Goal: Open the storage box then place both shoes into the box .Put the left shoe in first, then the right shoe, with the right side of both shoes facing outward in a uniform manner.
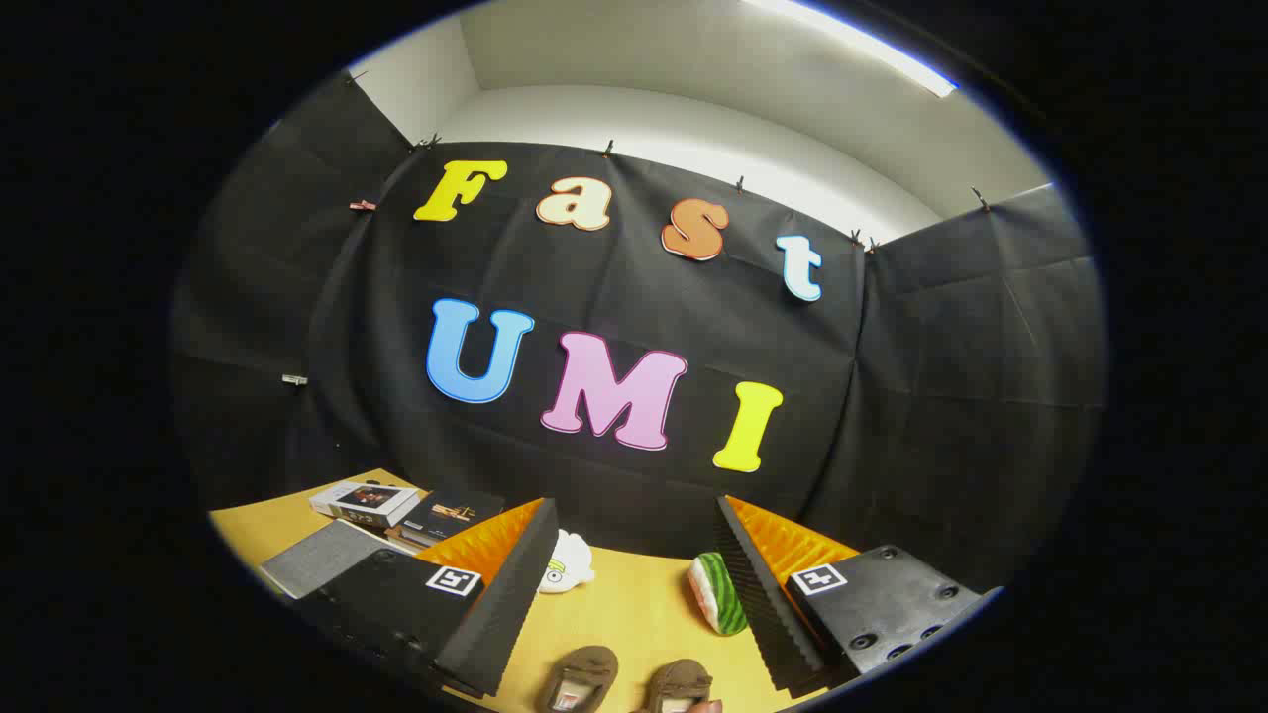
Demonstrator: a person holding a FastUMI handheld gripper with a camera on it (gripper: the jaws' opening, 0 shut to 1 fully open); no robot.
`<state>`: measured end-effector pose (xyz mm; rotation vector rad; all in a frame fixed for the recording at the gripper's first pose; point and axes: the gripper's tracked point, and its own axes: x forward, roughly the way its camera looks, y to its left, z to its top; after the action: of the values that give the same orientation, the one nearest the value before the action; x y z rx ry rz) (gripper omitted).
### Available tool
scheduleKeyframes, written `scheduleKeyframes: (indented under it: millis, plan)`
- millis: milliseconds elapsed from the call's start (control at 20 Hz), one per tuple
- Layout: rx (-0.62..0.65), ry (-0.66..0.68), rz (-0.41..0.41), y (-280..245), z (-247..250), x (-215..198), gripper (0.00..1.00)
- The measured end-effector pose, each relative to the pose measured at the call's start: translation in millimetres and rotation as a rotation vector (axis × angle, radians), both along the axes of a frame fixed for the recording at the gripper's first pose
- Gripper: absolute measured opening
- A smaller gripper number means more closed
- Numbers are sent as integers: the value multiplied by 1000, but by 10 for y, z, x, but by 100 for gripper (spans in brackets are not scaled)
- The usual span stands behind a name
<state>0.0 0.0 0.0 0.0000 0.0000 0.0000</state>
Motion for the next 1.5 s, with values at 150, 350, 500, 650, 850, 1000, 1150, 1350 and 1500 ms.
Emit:
scheduleKeyframes:
  millis: [150,350,500,650,850,1000,1150,1350,1500]
  plan:
    - [1,-1,3,-2,-9,-17,97]
    - [9,4,1,-16,-34,-26,97]
    - [12,9,-3,-48,-44,-26,97]
    - [8,20,-1,-55,-82,-24,97]
    - [4,30,12,-13,-108,-7,97]
    - [43,70,97,217,-201,45,97]
    - [153,195,290,660,-459,56,97]
    - [360,370,524,1213,-900,26,97]
    - [484,569,646,1546,-1432,-72,98]
